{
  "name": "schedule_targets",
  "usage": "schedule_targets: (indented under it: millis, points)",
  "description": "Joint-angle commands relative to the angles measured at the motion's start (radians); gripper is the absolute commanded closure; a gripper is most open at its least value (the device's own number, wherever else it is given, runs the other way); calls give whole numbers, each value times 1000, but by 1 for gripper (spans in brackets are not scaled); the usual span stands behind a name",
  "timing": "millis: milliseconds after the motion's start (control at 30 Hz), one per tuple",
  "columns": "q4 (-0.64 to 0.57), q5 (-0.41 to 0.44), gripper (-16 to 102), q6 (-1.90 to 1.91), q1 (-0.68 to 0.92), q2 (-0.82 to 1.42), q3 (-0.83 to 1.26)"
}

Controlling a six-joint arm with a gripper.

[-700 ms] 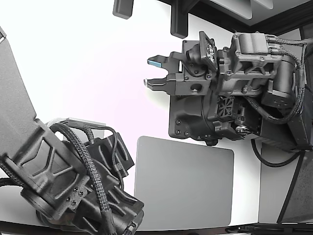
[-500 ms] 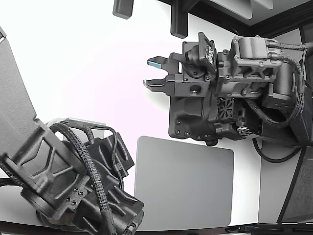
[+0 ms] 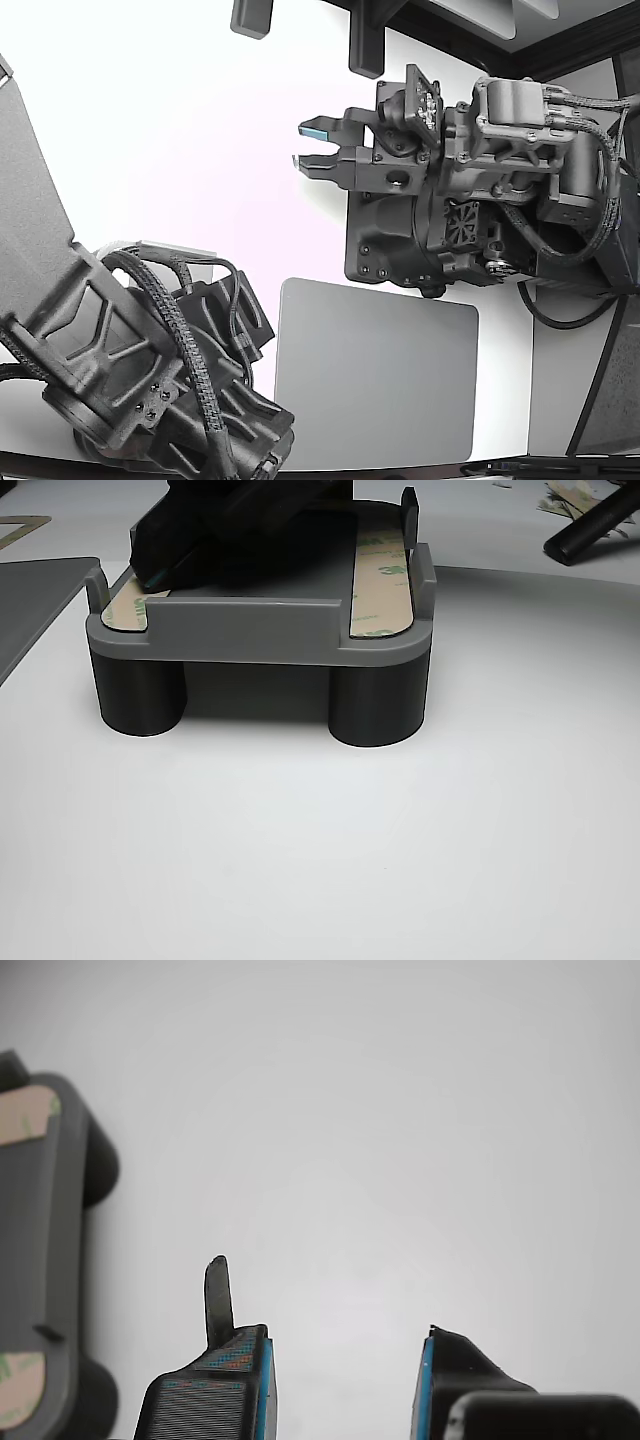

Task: Peel off protective film from adhesive tape.

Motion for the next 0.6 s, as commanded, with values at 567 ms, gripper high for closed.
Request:
schedule_targets:
  millis: [567]
  points:
    - [-64, 2, 97, -331, 149, -284, -339]
